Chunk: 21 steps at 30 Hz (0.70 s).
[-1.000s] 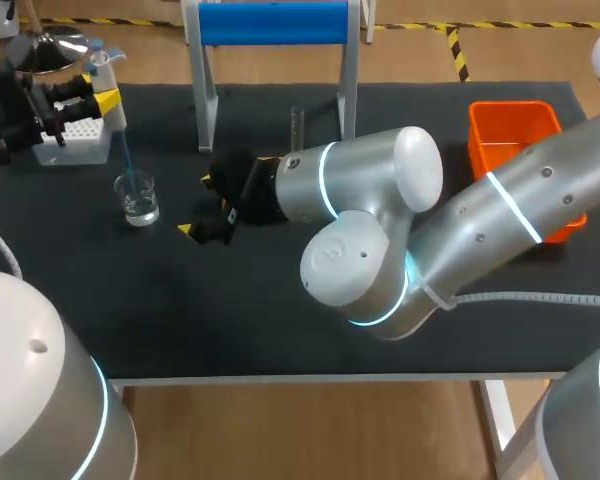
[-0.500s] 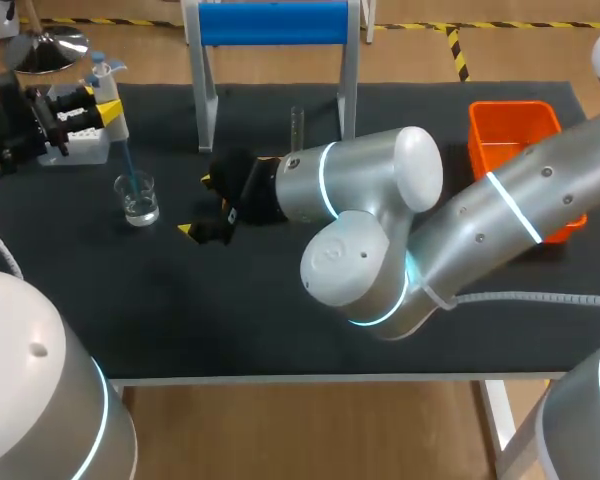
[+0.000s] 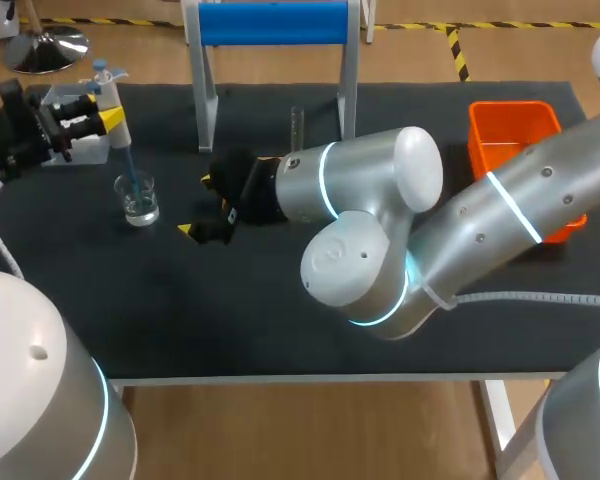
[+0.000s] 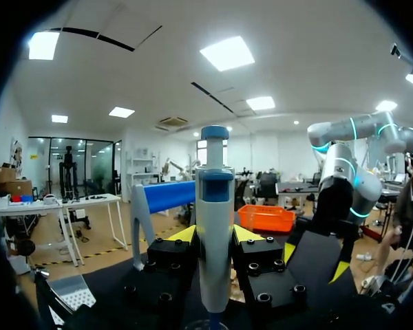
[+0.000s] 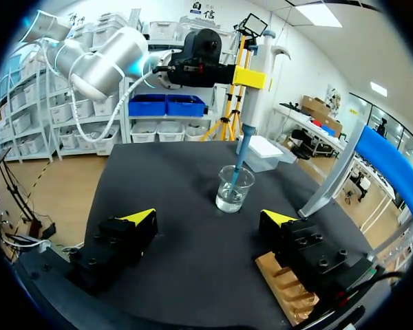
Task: Invert the test tube, pick up the pipette, mount the tip to pipette, aspirate from beaker and dispense into the tube, eject the tip, return the pipette, and cap with the stopper.
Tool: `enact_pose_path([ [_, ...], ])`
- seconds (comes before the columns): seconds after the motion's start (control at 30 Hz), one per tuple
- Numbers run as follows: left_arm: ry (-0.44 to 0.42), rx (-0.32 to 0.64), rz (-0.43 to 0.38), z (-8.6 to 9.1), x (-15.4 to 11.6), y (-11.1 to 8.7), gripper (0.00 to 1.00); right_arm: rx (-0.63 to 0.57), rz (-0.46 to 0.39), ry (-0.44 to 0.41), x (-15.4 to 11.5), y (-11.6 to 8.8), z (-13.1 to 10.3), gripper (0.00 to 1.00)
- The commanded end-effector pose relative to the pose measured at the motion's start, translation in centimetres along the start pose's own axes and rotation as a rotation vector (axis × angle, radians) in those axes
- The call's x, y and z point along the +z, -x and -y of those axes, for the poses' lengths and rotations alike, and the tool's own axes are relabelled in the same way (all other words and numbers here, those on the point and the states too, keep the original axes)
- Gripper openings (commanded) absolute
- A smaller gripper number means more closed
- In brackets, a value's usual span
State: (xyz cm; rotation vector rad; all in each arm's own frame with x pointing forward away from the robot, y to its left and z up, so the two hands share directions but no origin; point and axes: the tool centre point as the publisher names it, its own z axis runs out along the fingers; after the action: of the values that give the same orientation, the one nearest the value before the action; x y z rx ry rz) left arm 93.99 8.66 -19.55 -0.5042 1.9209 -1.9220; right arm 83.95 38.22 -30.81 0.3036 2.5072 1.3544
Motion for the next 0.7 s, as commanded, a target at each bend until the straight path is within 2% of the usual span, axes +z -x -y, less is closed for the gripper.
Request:
enact_pose_path([
  [0.03, -0.004, -0.002, -0.006, -0.28, -0.15, 0.19, 0.0, 0.001, -0.003, 0.003, 0.06, 0.04, 0.09, 1.0],
  [0.7, -0.005, -0.029, 0.0, -1.26, -0.22, 0.55, 0.0, 0.001, -0.003, 0.003, 0.06, 0.04, 0.09, 1.0],
])
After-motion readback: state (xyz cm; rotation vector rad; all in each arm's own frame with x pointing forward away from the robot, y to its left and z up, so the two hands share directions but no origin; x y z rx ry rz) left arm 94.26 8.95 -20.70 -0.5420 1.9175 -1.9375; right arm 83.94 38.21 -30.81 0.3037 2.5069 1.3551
